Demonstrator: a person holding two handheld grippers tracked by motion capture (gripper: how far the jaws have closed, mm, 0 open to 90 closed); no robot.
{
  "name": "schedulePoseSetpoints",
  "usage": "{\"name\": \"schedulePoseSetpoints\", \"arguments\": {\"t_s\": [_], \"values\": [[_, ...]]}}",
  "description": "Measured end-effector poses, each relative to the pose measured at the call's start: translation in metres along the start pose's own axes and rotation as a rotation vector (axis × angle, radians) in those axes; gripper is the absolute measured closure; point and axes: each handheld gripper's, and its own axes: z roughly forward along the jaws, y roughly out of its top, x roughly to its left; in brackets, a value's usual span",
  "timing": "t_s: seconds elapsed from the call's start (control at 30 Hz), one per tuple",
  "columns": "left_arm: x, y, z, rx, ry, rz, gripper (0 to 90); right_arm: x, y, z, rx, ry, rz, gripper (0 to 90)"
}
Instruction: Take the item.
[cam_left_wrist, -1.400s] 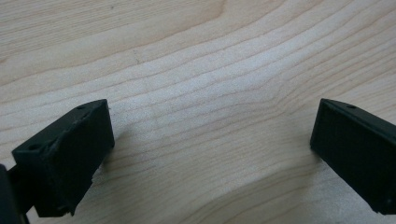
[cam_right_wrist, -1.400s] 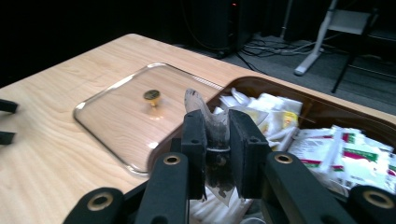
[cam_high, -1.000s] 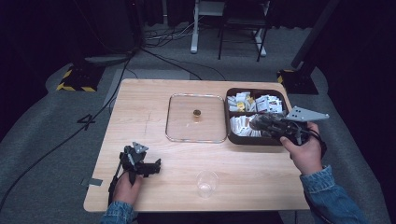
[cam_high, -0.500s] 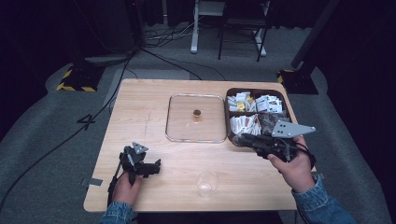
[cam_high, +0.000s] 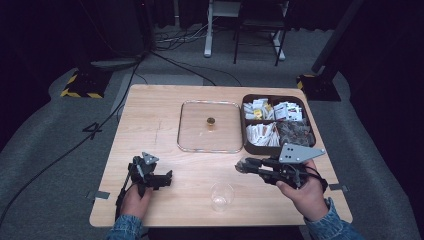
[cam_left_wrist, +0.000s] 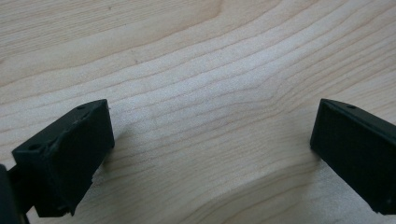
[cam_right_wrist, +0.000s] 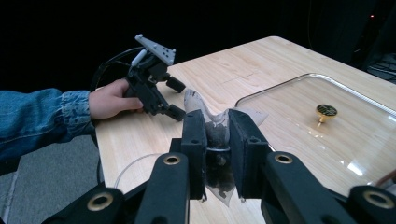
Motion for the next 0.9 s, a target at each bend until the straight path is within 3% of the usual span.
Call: {"name": "schedulePoseSetpoints", "arguments": {"t_s": [0.37, 0.9], "values": [[0.000, 0.000, 0.000, 0.000, 0.000, 0.000, 0.0, 0.015, -0.008, 0.015, -0.034, 0.062, 0.021, 77.4], [0.000, 0.000, 0.000, -0.001, -0.001, -0.001, 0.0, 0.028, -0.017, 0.033, 0.015, 0.108, 0.015, 77.3]]}}
